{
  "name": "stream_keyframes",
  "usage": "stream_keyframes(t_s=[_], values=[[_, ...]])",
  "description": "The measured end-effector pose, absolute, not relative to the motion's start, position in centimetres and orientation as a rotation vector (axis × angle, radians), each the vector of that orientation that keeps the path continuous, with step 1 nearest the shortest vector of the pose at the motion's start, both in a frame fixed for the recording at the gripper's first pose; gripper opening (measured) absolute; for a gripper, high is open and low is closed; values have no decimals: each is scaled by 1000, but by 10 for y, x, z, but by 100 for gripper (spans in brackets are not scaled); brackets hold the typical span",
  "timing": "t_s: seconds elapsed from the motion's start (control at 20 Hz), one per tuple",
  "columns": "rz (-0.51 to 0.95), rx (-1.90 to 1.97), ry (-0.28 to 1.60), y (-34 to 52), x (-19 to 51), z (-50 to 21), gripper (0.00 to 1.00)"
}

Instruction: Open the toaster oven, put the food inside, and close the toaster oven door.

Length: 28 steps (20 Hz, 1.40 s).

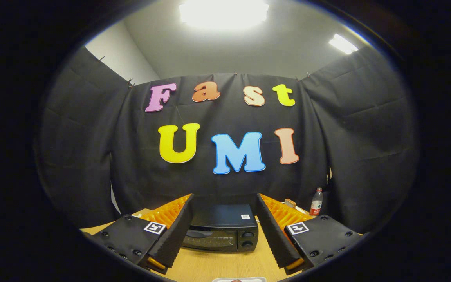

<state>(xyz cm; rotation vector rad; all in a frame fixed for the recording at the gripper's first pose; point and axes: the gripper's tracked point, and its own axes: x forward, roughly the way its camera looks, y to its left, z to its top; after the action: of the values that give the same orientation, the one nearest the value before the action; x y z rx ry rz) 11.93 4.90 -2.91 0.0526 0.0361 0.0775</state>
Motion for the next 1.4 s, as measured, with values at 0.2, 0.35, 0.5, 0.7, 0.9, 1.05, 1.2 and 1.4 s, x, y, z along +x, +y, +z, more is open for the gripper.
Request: stream_keyframes(t_s=[0.2, 0.35, 0.5, 0.7, 0.9, 1.05, 1.2, 1.4], values=[[98, 53, 66, 66, 154, -49, 96], [113, 55, 84, 81, 175, -67, 96], [129, 64, 119, 99, 195, -94, 96], [148, 65, 193, 119, 216, -136, 96], [144, 61, 260, 133, 235, -173, 97], [139, 63, 310, 142, 244, -196, 97], [129, 61, 341, 150, 250, -210, 97], [108, 52, 391, 154, 256, -232, 97]])
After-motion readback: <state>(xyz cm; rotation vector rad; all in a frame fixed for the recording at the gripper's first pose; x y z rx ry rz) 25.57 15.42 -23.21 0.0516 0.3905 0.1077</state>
